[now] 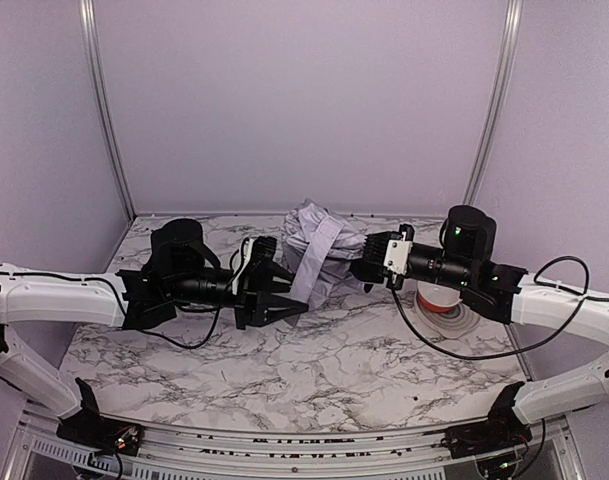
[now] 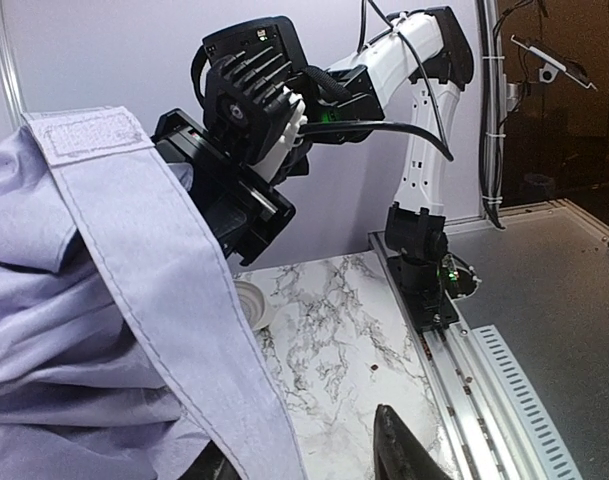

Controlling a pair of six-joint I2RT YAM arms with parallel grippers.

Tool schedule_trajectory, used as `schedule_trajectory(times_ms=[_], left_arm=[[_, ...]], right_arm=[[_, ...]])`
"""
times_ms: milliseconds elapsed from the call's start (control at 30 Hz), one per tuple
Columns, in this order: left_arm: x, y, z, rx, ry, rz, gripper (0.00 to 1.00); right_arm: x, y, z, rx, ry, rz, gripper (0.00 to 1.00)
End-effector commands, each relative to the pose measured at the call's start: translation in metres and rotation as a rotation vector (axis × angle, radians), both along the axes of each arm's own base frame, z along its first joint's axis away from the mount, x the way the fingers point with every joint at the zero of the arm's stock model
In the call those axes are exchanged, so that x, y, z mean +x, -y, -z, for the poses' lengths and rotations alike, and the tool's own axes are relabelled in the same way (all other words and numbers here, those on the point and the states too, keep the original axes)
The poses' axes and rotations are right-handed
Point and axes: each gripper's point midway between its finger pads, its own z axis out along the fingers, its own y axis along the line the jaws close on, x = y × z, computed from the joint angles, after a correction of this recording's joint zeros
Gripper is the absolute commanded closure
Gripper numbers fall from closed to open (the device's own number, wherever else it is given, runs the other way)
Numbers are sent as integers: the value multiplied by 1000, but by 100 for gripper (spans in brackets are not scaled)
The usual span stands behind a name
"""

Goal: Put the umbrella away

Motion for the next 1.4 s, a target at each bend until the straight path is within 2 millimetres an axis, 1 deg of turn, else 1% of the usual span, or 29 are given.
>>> schedule_trajectory(times_ms=[0,67,167,233,300,367,467,533,600,667,733,800,900,967,1000,1033,1100,1167,1367], left_arm=[[-11,-3,7,11,-10,60,66],[-10,-2,12,26,-22,60,69],[-9,1,25,57,-55,68,75],[-8,4,36,83,-82,68,84],[-5,5,44,107,-101,59,100],[-2,5,50,125,-111,37,100],[3,1,60,162,-114,-8,100],[8,-4,77,215,-111,-50,100],[13,-10,104,296,-111,-89,100],[19,-14,133,381,-125,-119,100],[27,-18,151,434,-126,-153,100],[39,-25,159,453,-119,-185,100],[56,-33,172,488,-81,-226,100],[63,-35,181,516,-58,-225,100],[65,-36,187,530,-49,-219,100],[69,-35,186,533,-34,-216,100],[76,-36,181,526,8,-214,100],[83,-37,177,524,78,-210,100],[113,-38,161,494,257,-230,100]], right_arm=[[3,-1,-44,76,78,5,100],[4,-1,-43,74,76,6,100],[4,-1,-44,74,75,8,100],[5,0,-46,79,72,15,100],[7,0,-47,84,68,25,100],[11,2,-51,101,44,46,100],[19,11,-67,164,0,74,100],[22,20,-80,212,-15,86,100],[19,24,-91,240,-20,68,100],[6,22,-100,249,-22,4,100],[-11,19,-106,247,-29,-80,100],[-30,16,-107,223,-42,-176,100],[-52,16,-108,188,-70,-271,100],[-69,17,-109,173,-71,-341,100],[-78,17,-107,154,-76,-386,100],[-87,17,-103,129,-87,-430,100],[-98,15,-93,69,-119,-496,100],[-109,12,-72,-1,-168,-537,100],[-158,1,-34,-145,-168,-704,100]])
